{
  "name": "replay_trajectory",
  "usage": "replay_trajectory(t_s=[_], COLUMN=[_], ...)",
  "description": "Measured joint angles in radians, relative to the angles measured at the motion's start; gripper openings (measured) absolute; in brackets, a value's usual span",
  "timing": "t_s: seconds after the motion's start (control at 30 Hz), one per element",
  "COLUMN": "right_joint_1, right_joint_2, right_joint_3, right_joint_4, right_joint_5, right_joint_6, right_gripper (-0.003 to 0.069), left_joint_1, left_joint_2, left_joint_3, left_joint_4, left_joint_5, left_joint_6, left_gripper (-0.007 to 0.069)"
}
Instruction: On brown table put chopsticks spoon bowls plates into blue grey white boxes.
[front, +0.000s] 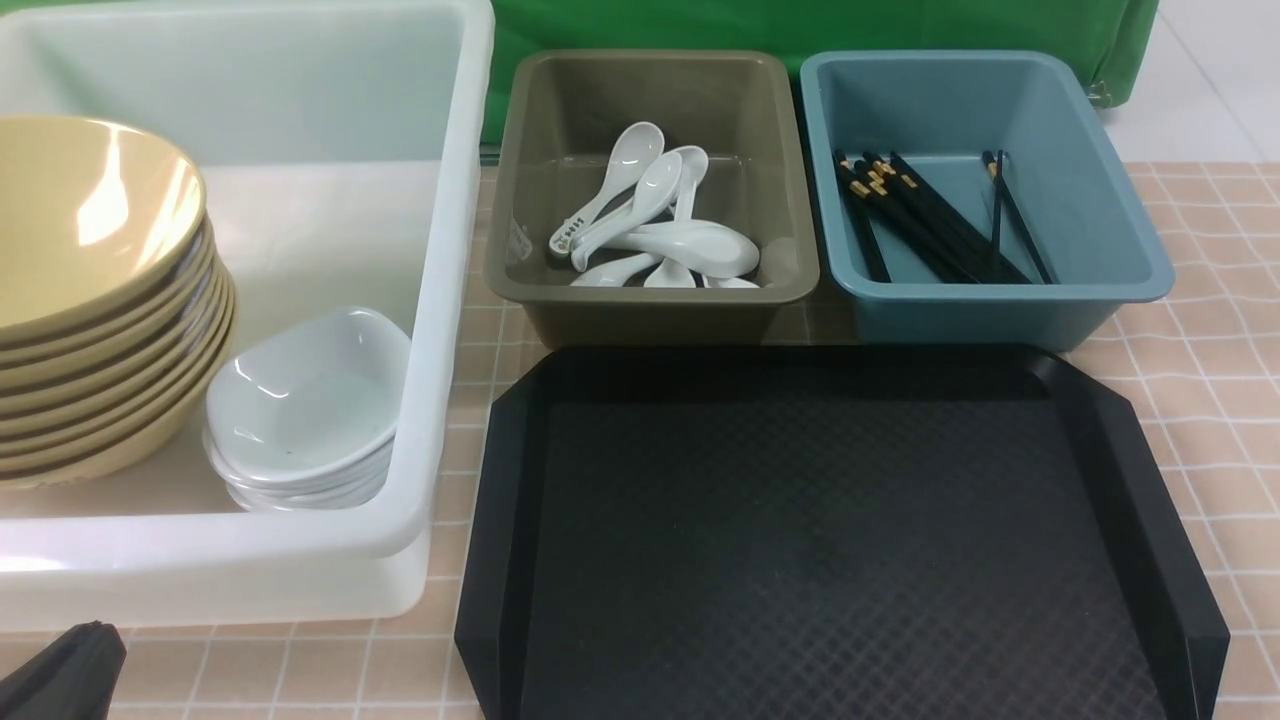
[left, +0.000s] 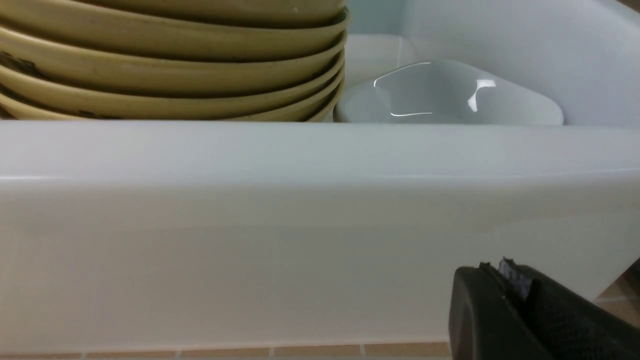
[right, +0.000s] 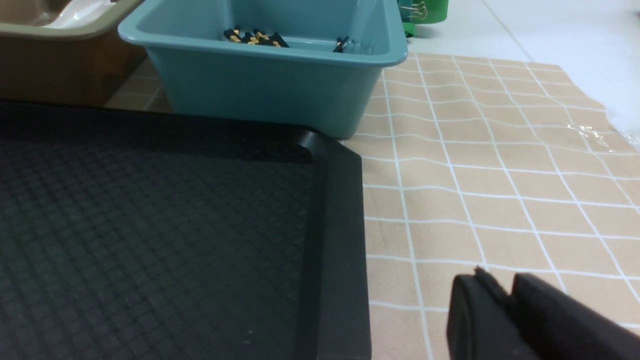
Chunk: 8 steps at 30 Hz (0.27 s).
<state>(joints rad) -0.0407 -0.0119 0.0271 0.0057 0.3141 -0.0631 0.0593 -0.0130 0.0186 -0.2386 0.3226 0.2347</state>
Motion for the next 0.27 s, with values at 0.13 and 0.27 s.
replay_trajectory(t_s=[0.13, 0.27], right_joint_1=[0.0, 0.0], right_joint_2=[0.0, 0.0], right_joint_3=[0.0, 0.0], right_joint_4=[0.0, 0.0], right_joint_5=[0.0, 0.0], right_joint_6=[0.0, 0.0], right_gripper=[0.0142, 0.0144], left_joint_1=[0.0, 0.0], left_joint_2=[0.0, 0.0], left_joint_3=[0.0, 0.0], left_joint_4=[0.0, 0.0], left_joint_5=[0.0, 0.0], left_joint_6=[0.0, 0.0], left_gripper=[-0.001, -0.001])
